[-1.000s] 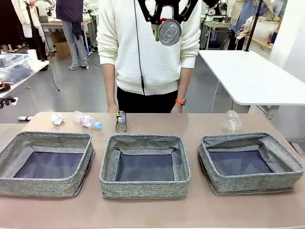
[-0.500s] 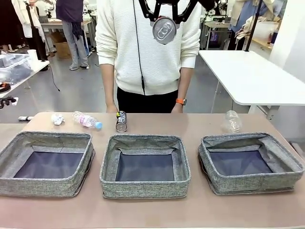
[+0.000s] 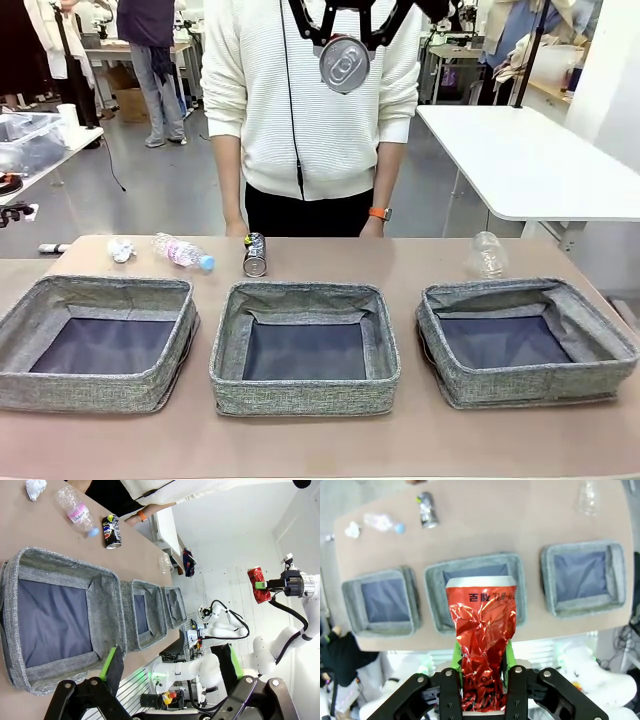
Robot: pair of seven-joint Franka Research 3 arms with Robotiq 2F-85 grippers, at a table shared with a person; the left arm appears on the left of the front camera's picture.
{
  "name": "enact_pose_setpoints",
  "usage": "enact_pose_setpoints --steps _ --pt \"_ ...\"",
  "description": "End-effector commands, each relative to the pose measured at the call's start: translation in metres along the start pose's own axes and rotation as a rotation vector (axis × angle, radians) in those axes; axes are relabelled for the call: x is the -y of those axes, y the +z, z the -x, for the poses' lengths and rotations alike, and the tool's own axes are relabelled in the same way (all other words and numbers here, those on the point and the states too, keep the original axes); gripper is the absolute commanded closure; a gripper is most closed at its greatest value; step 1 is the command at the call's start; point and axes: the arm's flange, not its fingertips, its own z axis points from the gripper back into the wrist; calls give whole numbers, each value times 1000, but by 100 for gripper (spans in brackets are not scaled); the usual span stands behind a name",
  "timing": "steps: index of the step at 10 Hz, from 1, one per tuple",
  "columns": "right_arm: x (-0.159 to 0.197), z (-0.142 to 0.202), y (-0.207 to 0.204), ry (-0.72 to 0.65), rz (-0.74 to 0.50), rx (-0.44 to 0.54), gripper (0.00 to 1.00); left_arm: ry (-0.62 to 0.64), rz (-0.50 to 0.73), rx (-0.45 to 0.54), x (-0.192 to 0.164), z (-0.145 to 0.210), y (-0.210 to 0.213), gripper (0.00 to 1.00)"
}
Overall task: Sort the waste into the appropriate baskets.
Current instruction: Pick up the waste item pointed out by the person, then place the picked waste into the Fabric basket indicated by the person.
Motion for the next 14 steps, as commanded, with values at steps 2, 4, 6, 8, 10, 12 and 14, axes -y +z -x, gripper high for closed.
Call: enact_pose_setpoints --steps 2,4,6,8,10,12,14 --pt "2 -1 2 16 2 17 65 -22 17 8 1 0 -1 0" --pt "2 -1 2 16 2 17 65 -22 17 8 1 0 -1 0" --pt "2 -1 2 16 2 17 65 -22 17 8 1 0 -1 0" --pt "2 -1 2 16 2 17 65 -22 17 8 1 0 -1 0" --pt "2 -1 2 16 2 17 65 -22 17 8 1 0 -1 0" --pt "2 -1 2 16 2 17 65 -22 17 8 1 0 -1 0" --pt "2 -1 2 16 2 17 65 -22 17 8 1 0 -1 0"
